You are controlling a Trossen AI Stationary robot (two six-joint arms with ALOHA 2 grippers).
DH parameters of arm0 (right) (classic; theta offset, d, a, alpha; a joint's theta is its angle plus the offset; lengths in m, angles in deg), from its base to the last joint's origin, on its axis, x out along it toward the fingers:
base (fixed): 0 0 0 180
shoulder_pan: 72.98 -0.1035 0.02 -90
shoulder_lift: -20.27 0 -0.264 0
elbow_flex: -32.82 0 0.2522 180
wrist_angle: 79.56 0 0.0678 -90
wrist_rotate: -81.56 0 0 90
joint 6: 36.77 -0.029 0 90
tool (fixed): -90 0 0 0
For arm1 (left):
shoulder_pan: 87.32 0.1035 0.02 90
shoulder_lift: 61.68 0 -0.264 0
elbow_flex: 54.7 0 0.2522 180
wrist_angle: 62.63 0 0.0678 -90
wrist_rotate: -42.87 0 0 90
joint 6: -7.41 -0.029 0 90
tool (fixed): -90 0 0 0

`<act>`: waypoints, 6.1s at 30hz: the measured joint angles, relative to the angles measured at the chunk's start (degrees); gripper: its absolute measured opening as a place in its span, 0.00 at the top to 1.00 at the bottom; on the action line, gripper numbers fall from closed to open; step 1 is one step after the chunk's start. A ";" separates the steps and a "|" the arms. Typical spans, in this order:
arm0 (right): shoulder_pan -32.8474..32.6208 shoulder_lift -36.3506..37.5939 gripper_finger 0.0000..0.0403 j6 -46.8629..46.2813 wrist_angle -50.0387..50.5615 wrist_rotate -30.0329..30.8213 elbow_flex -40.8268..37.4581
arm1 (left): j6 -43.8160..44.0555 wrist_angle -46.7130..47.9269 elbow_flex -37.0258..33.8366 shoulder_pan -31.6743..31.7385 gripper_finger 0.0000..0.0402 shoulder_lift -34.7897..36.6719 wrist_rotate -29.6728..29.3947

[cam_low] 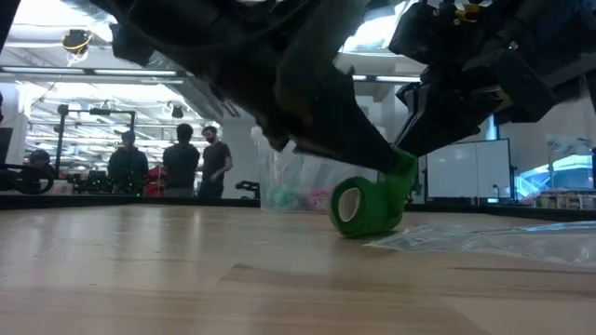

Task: Roll bandage
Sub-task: Roll the green bandage

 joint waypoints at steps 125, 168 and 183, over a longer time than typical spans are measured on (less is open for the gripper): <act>-3.74 -4.33 0.72 -8.52 6.43 4.42 10.47 | 20.44 -6.53 -17.92 1.96 0.61 9.46 4.54; -9.29 1.74 0.73 -8.03 15.07 4.91 12.91 | 6.52 -20.54 -17.07 1.61 0.99 10.15 5.68; -26.29 2.23 0.70 -17.18 14.21 17.97 13.16 | -6.03 -8.46 -6.44 -8.58 1.00 22.42 5.34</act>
